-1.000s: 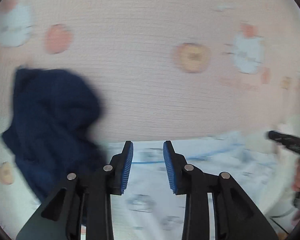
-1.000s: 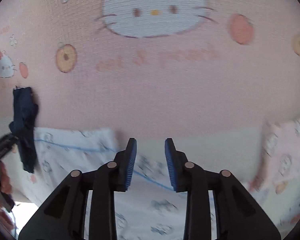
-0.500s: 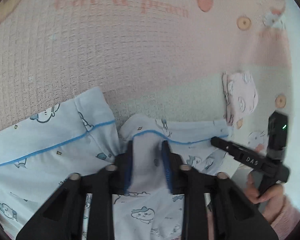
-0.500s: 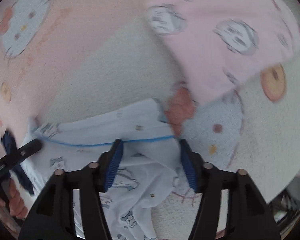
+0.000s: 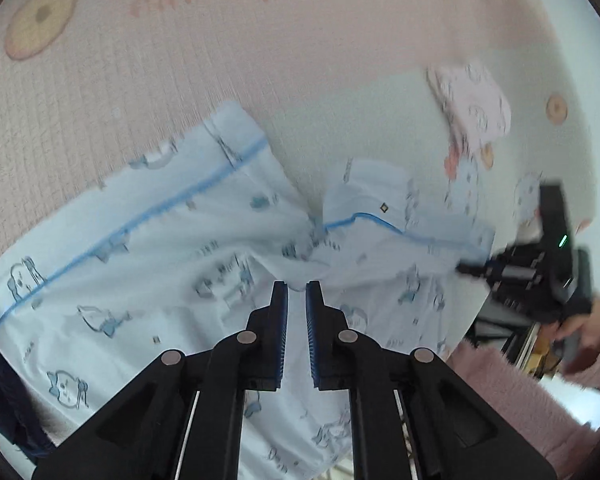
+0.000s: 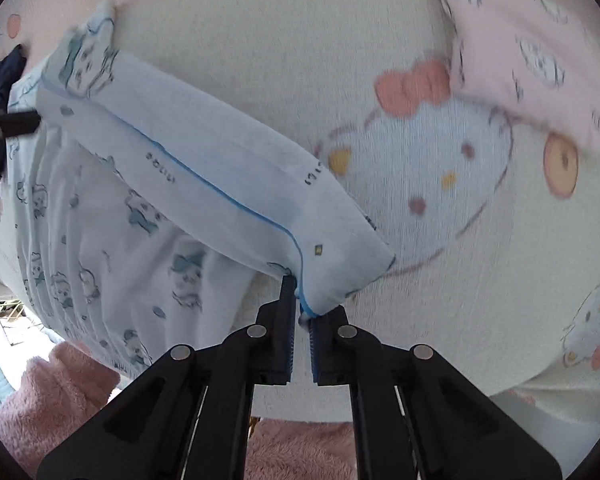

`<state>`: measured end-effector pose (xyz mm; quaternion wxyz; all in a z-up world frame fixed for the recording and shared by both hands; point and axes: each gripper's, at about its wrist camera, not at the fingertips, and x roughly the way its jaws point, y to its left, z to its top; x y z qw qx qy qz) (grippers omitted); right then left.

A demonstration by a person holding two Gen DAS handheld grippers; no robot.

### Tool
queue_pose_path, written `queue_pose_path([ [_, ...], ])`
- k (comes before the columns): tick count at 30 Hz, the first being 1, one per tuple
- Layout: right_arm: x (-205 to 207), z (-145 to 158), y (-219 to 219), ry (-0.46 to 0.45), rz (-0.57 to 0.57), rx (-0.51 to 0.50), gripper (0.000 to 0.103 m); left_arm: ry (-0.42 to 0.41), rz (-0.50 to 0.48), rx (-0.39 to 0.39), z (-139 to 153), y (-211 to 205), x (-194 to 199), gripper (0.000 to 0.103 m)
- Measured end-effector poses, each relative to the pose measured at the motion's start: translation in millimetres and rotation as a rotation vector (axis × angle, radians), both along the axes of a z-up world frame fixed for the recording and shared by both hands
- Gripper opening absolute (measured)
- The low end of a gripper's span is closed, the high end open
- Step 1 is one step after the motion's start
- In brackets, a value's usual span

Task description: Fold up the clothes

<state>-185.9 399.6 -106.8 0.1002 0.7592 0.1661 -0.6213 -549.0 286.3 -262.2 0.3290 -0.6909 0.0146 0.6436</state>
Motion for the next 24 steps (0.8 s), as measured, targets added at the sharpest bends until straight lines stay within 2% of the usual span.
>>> queue_pose_path([
  [2,2.3,-1.6,1.3,-0.004,-0.02,0.006,0.004,0.014,0.033,0.04,2.8,-2.3,-12.0,0.011],
  [5,4.7,-0.6,0.1,0.002,-0.035,0.013,0.004,0.002,0.008,0.042,-3.9,19.5,-24.5,0.013],
  [6,5.4,0.3,-0.8,0.006,-0.038,0.015,0.004,-0.012,0.004,0.035,-15.6,36.9,-25.0,0.013],
  [9,5.8,5.9,2.6,0.014,-0.081,-0.008,0.004,-0.108,-0.022,0.051,-29.2,43.3,-34.5,0.013],
  [10,3.1,10.0,5.7,0.03,-0.122,-0.027,0.005,-0.11,-0.044,0.042,-31.6,49.1,-32.3,0.014],
  [13,-6.5,23.1,14.3,0.108,-0.252,-0.095,0.014,-0.096,-0.089,0.027,-24.2,43.8,-30.9,0.021],
  [15,-12.3,25.0,17.6,0.144,-0.319,-0.134,0.026,-0.103,-0.082,0.044,-18.2,36.2,-27.9,0.033],
  [16,-14.4,21.2,17.9,0.142,-0.34,-0.138,0.036,-0.095,-0.08,0.048,-16.6,35.6,-26.4,0.036],
  [17,-16.0,15.1,17.4,0.126,-0.353,-0.135,0.036,-0.084,-0.081,0.047,-15.7,36.1,-24.1,0.042],
  [19,-18.0,6.4,13.9,0.112,-0.362,-0.124,0.038,-0.07,-0.088,0.054,-13.9,38.4,-22.1,0.043],
  [22,-20.1,8.8,8.7,0.12,-0.358,-0.122,0.038,-0.08,-0.099,0.115,-11.1,46.1,-20.7,0.043],
  [24,-31.0,1.2,-15.0,0.123,-0.367,-0.125,0.038,-0.082,-0.137,0.132,-9.9,49.7,-15.6,0.043],
])
